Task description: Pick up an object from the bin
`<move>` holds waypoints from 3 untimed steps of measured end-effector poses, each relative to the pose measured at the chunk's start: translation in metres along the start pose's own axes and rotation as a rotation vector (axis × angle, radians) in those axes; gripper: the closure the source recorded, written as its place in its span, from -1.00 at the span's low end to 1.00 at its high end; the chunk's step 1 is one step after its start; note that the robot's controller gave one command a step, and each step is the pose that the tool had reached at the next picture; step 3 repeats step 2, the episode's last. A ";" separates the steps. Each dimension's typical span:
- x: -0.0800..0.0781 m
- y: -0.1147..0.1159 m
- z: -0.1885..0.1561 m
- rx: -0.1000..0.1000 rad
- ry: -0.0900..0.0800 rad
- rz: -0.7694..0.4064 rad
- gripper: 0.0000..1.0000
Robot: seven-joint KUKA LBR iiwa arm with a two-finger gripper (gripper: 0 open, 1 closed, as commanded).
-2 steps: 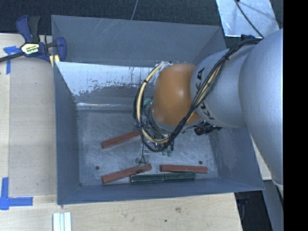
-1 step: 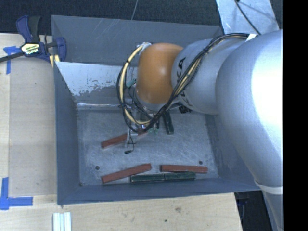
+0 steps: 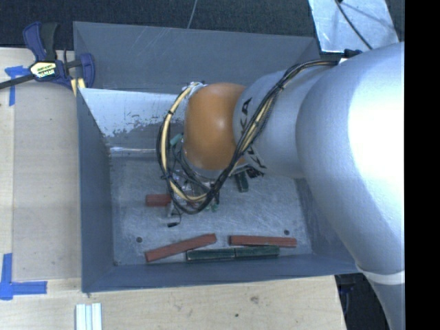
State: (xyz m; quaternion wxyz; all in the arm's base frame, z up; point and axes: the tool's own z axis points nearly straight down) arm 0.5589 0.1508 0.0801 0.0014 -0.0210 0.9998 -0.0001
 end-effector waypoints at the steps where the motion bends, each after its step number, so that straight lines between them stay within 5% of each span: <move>1: 0.000 0.000 0.000 0.000 0.000 0.000 1.00; 2: -0.033 -0.009 -0.155 -0.001 -0.003 -0.013 1.00; 3: -0.033 -0.009 -0.155 -0.001 -0.003 -0.013 1.00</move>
Offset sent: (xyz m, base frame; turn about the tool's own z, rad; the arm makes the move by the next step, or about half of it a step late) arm 0.0319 -0.0076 0.1532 -0.0130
